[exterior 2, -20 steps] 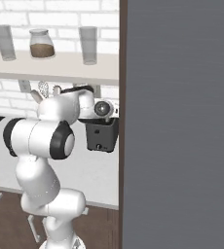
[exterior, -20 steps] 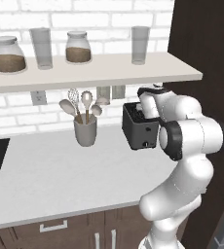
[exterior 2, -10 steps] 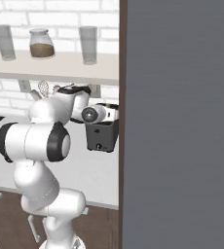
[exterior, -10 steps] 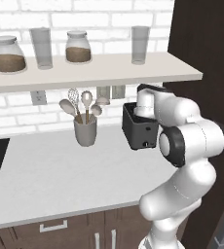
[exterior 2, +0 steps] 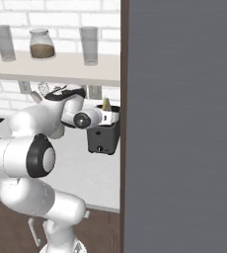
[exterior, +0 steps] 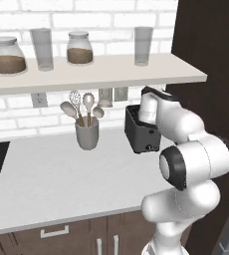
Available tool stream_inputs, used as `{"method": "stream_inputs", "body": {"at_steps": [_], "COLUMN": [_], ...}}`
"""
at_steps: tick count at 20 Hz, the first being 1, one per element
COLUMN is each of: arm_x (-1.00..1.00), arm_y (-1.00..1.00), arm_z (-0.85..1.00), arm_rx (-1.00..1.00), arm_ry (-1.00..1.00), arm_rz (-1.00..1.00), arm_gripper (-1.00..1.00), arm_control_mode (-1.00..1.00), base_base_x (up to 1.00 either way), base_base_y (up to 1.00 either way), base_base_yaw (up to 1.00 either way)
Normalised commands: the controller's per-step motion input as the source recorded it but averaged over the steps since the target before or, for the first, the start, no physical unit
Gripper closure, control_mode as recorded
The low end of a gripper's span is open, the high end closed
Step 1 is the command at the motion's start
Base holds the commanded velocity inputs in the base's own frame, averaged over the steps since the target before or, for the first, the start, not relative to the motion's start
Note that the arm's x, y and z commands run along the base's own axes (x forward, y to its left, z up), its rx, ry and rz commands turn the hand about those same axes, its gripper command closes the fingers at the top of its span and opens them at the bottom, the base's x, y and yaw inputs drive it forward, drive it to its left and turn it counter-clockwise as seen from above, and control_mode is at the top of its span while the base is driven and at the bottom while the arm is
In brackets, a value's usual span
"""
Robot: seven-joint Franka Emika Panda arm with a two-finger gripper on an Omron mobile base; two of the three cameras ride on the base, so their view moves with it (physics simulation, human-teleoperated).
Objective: Start the toaster. Once the lever pops up, take the bread to the plate on the dining counter.
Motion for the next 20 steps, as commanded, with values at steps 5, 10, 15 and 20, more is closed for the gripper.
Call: {"method": "stream_inputs", "body": {"at_steps": [5,10,15,20], "arm_x": [-0.55,-0.76,-1.00,-1.00], "arm_y": [0.00,0.00,0.00,0.00], "arm_z": [1.00,1.00,1.00,1.00], "arm_rx": [0.00,0.00,0.00,0.00], "arm_ry": [-0.12,-0.07,0.00,0.02], "arm_rz": [0.00,0.00,-0.02,-0.03], "arm_gripper": [1.00,1.00,1.00,1.00], "arm_control_mode": [-1.00,-1.00,-1.00,-1.00], "base_base_x": [0.00,0.00,0.00,0.00], "base_base_y": [0.00,0.00,0.00,0.00], "base_base_yaw": [0.00,0.00,0.00,0.00]}}
